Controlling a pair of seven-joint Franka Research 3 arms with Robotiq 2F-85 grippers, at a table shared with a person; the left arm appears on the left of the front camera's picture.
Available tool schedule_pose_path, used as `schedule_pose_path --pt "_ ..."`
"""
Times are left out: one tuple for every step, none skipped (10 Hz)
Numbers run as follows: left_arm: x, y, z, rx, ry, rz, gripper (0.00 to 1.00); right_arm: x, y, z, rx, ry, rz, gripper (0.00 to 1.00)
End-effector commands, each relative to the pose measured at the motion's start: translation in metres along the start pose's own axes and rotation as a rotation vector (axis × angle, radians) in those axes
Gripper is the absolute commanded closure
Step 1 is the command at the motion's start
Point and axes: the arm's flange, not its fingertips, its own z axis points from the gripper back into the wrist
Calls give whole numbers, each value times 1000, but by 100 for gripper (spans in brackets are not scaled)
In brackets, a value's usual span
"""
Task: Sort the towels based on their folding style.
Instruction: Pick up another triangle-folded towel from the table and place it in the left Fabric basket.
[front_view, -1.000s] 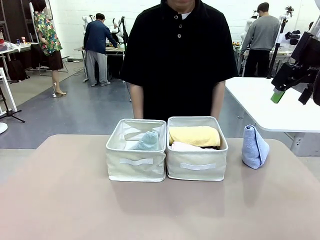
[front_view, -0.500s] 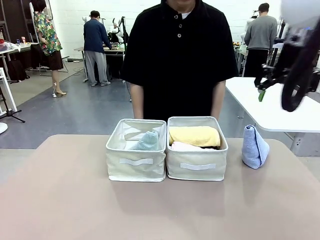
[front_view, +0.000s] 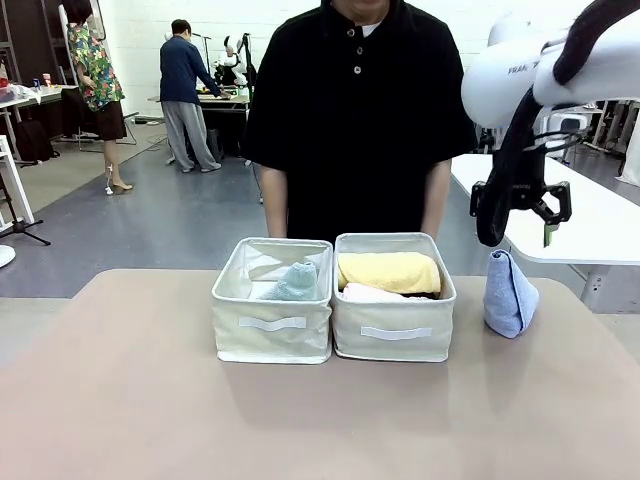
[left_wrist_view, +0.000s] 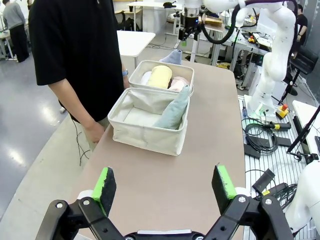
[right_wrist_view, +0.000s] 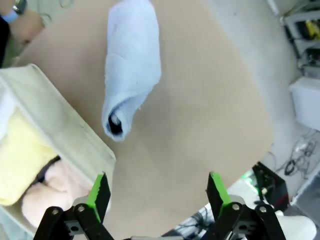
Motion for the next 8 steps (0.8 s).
schedule_pose_path --pt "1 -1 2 -6 -3 -3 0 2 3 17 117 43 92 0" --pt "1 -1 2 -6 -3 -3 0 0 0 0 0 0 0 0" --pt "1 -1 2 -6 -3 -3 0 0 0 0 0 0 0 0" --pt "1 -1 2 -6 -3 -3 0 0 0 0 0 0 0 0" --pt "1 -1 2 -6 -3 -3 0 0 0 0 0 0 0 0" --pt "1 -1 2 -6 -3 -3 0 5 3 2 22 16 20 0" --pt "1 -1 2 -6 -3 -3 0 7 5 -3 82 14 46 0" --pt "1 -1 2 -6 -3 -3 0 18 12 -10 87 50 49 0"
